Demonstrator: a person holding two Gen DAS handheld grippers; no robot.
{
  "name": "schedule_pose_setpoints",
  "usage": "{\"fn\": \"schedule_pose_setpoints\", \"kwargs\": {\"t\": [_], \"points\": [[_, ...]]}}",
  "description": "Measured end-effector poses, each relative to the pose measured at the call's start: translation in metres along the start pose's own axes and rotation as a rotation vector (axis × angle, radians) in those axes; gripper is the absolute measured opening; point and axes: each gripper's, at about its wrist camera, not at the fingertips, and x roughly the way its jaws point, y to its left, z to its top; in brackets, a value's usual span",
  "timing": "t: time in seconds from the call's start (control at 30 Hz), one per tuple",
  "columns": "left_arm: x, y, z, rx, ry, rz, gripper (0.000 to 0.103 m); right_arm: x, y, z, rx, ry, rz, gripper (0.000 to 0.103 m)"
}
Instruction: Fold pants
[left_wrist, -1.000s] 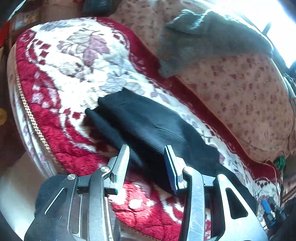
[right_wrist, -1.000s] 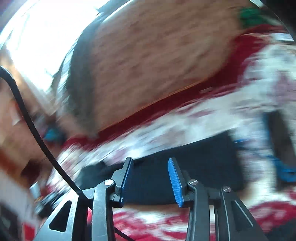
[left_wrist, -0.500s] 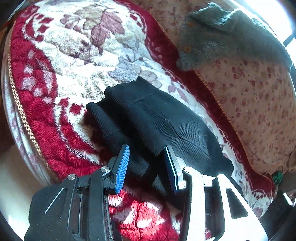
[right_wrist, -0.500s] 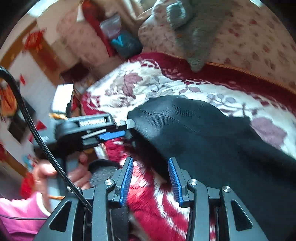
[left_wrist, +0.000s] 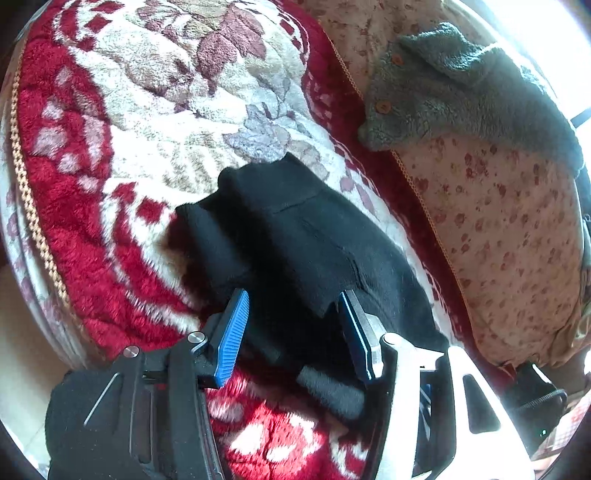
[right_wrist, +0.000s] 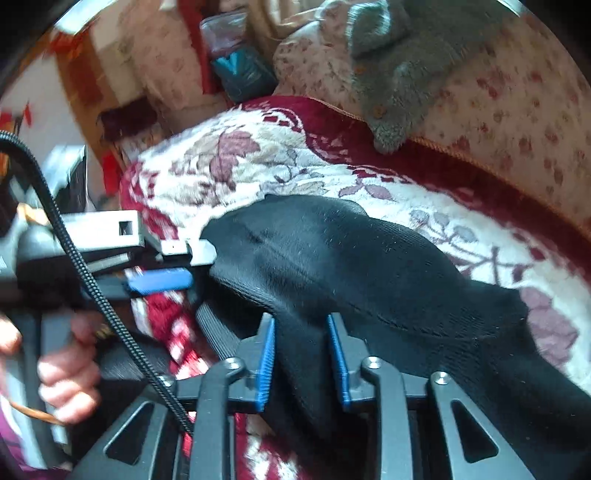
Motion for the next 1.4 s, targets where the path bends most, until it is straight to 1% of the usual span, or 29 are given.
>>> {"fn": "schedule_pose_setpoints", "kwargs": {"t": [0.2,0.23,0.27,0.37,0.47,0.53,0.63,0.7,0.77,0.83,0.9,0.93,1.03,1.13,1.17,1.2,1.27,1.3,1.33,1.4], "points": [[0.017,-0.008,0.012,0.000,-0.013,0.006,0.051,-0.001,0.001,0.000,0.011,0.006,0.051,0.016],[0.019,-0.008,0.013,-0.001,-0.013,0.004,0.048,-0.001,0.001,-0.001,0.016,0.010,0.062,0.013],[0.020,-0.008,0.013,-0.001,-0.018,-0.003,0.032,0.000,0.001,-0.002,0.022,0.017,0.075,0.012],[0.013,-0.009,0.012,0.027,-0.039,-0.012,0.017,-0.002,0.002,-0.005,0.034,0.024,0.110,0.010],[-0.002,-0.009,0.008,0.047,-0.069,-0.010,0.012,-0.008,0.004,-0.006,0.053,0.022,0.148,0.009],[-0.010,-0.005,0.006,0.045,-0.080,-0.014,0.011,-0.012,0.009,-0.007,0.047,0.025,0.171,0.008],[-0.009,0.003,0.002,0.054,-0.077,0.024,0.011,-0.012,0.022,-0.009,0.024,0.032,0.196,0.008],[-0.002,0.009,0.001,0.041,-0.053,0.040,0.011,-0.007,0.028,-0.012,0.002,0.034,0.162,0.008],[0.000,0.011,0.000,0.044,-0.050,0.046,0.011,-0.006,0.028,-0.013,0.006,0.025,0.135,0.008],[0.000,0.008,-0.002,0.061,-0.056,0.061,0.011,-0.009,0.027,-0.013,0.019,0.024,0.133,0.009],[0.000,0.004,-0.005,0.081,-0.066,0.085,0.011,-0.010,0.026,-0.013,0.030,0.039,0.120,0.012],[-0.001,0.003,-0.006,0.089,-0.071,0.098,0.011,-0.009,0.024,-0.014,0.040,0.050,0.117,0.017],[-0.006,0.001,-0.011,0.100,-0.090,0.140,0.011,-0.009,0.017,-0.018,0.092,0.072,0.126,0.020],[-0.015,0.000,-0.015,0.120,-0.118,0.193,0.011,-0.018,0.014,-0.020,0.111,0.060,0.129,0.024],[-0.019,-0.001,-0.016,0.123,-0.124,0.205,0.012,-0.023,0.014,-0.021,0.109,0.054,0.125,0.026],[-0.022,-0.001,-0.017,0.127,-0.126,0.212,0.016,-0.029,0.013,-0.022,0.113,0.044,0.125,0.028],[-0.028,-0.005,-0.021,0.139,-0.133,0.221,0.032,-0.040,0.007,-0.025,0.141,0.027,0.118,0.035],[-0.032,-0.008,-0.023,0.150,-0.141,0.221,0.035,-0.044,0.003,-0.026,0.161,0.023,0.112,0.044],[-0.035,-0.012,-0.027,0.163,-0.151,0.220,0.036,-0.049,-0.002,-0.028,0.189,0.018,0.110,0.047],[-0.040,-0.021,-0.033,0.192,-0.166,0.220,0.036,-0.063,-0.014,-0.035,0.241,-0.001,0.116,0.048]]}}
